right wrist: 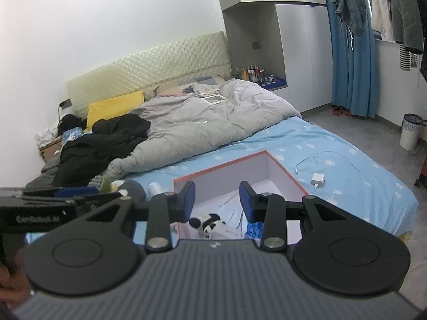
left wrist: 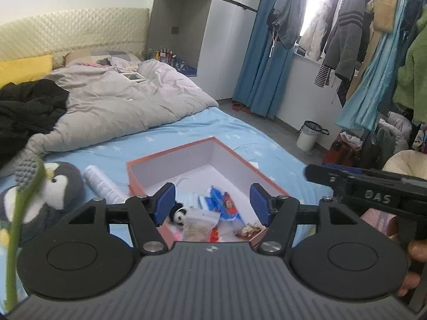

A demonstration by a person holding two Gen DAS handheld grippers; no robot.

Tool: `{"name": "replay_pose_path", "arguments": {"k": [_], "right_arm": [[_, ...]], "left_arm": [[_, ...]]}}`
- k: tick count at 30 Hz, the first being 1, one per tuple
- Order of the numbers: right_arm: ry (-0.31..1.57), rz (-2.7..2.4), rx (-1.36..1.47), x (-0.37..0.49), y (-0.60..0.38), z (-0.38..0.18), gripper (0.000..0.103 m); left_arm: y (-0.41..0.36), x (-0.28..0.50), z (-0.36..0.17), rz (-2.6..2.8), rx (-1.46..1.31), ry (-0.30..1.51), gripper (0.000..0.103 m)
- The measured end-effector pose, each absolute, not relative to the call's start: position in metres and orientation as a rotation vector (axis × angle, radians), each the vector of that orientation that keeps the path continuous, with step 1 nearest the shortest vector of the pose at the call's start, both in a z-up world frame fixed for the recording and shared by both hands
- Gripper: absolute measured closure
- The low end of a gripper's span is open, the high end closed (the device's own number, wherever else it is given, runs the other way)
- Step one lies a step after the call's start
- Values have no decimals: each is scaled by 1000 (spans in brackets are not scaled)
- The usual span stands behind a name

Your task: Organize soft objects

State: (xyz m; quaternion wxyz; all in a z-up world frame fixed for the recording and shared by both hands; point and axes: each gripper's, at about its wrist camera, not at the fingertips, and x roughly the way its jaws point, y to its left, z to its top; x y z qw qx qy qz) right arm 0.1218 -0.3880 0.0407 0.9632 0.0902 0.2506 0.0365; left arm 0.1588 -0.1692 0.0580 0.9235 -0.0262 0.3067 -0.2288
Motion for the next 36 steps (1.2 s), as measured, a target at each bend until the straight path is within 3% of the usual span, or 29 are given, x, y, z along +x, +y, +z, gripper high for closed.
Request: {"name": "replay_pose_path", "arguments": {"k": [15, 36], "right_arm": [[554, 47, 174, 55, -385, 19, 63], [597, 60, 163, 46, -374, -8, 63]], "left_arm": [[-127, 91, 45, -399, -85, 619, 35], [-141, 80, 18, -405, -97, 677, 35]]}}
